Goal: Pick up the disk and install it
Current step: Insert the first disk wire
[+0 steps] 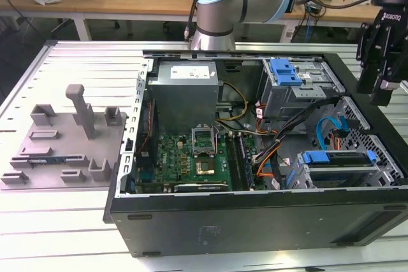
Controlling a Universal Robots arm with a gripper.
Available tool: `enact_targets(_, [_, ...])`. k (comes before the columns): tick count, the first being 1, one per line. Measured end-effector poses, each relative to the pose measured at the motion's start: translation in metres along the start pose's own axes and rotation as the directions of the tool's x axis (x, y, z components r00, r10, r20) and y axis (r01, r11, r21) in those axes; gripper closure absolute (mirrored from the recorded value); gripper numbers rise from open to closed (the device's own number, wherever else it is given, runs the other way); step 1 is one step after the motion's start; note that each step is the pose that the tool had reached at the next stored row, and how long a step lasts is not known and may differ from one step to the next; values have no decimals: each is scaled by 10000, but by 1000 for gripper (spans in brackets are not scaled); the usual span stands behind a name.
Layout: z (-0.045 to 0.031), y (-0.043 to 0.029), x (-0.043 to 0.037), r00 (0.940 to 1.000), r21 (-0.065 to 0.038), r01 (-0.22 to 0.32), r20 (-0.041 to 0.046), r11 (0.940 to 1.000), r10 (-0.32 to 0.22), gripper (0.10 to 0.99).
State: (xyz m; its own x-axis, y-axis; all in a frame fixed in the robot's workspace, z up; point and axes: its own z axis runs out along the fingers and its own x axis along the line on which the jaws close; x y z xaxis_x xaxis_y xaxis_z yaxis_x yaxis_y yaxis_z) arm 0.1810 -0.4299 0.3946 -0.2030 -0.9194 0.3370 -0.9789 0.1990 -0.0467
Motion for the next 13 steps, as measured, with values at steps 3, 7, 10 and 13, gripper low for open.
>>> enact_targets(3, [21,2,-7,9992,-139,-390,-24,9991,390,565])
enact_targets(7, [66,-6,-13,9981,-247,-619,-52,9978,618,565])
enact_targets(10, [96,-20,-22,9986,-499,-526,-123,9974,521,565])
enact_targets(13, [124,-22,-34,9988,-631,-477,-156,9969,468,565])
